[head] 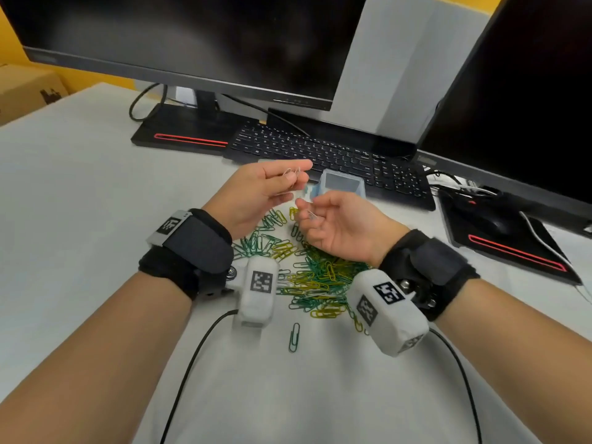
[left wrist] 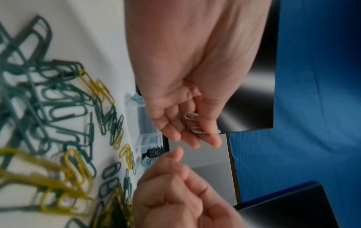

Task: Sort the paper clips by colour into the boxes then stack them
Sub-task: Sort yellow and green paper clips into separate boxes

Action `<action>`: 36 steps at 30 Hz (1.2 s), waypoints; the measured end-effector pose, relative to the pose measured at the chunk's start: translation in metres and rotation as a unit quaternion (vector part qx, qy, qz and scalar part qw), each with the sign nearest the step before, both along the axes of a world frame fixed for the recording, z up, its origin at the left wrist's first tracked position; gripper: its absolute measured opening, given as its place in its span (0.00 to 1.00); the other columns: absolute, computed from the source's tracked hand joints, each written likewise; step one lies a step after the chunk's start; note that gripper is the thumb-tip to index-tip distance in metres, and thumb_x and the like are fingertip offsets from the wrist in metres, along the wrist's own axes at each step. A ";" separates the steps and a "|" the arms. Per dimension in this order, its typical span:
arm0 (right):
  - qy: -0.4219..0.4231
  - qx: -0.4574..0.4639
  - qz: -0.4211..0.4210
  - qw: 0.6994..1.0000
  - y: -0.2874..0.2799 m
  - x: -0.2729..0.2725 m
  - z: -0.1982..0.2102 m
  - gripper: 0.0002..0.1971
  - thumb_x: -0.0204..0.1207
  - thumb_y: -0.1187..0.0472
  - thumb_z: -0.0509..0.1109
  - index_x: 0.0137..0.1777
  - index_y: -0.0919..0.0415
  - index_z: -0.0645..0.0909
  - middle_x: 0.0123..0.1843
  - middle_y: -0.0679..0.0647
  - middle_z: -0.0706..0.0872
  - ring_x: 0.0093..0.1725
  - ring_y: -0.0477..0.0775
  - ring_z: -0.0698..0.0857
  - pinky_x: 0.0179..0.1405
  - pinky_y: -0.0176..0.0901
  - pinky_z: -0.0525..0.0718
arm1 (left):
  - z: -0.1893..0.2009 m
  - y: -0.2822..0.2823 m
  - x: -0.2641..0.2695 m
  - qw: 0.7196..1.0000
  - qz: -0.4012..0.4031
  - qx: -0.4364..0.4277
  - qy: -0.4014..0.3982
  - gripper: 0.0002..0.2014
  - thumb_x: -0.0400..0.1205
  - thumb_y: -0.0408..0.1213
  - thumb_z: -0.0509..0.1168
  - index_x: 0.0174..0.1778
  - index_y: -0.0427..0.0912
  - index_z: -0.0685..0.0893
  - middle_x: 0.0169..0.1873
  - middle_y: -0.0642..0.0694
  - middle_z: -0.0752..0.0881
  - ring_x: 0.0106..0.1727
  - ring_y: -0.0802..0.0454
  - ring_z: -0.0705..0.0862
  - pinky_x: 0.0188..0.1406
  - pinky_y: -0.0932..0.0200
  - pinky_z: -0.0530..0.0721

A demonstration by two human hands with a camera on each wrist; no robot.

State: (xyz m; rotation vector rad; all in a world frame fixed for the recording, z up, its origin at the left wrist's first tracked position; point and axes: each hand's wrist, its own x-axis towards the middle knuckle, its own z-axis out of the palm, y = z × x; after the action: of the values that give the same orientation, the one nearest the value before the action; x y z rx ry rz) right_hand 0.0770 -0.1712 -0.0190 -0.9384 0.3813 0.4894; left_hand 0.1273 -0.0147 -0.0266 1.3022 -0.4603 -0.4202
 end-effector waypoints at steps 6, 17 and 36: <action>0.027 0.093 -0.055 0.994 0.017 0.004 -0.006 0.23 0.87 0.48 0.51 0.54 0.70 0.75 0.38 0.64 0.81 0.36 0.54 0.77 0.26 0.37 0.78 | 0.003 -0.008 -0.012 0.987 -0.052 0.110 -0.100 0.22 0.78 0.24 0.59 0.62 0.47 0.86 0.59 0.52 0.88 0.57 0.47 0.82 0.52 0.64 0.81; -0.162 -0.014 -0.268 0.950 -0.094 -0.031 0.036 0.15 0.84 0.55 0.55 0.41 0.59 0.78 0.36 0.53 0.81 0.34 0.49 0.79 0.37 0.38 0.79 | 0.000 0.008 0.009 0.977 0.077 -0.127 0.153 0.18 0.84 0.45 0.55 0.61 0.43 0.84 0.57 0.47 0.89 0.63 0.51 0.85 0.69 0.51 0.76; -0.225 -0.356 -0.144 0.895 -0.078 -0.083 0.050 0.12 0.80 0.60 0.65 0.61 0.60 0.84 0.53 0.56 0.90 0.56 0.54 0.88 0.59 0.50 0.84 | 0.033 0.035 -0.001 0.994 0.083 0.011 0.072 0.10 0.81 0.37 0.62 0.54 0.39 0.85 0.42 0.47 0.87 0.44 0.53 0.84 0.46 0.61 0.81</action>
State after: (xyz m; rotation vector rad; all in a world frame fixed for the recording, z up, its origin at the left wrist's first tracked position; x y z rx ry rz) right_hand -0.0059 -0.2489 0.0306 -1.6337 0.2665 -0.1777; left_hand 0.1265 0.0201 0.0068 1.3110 -0.2245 -0.3781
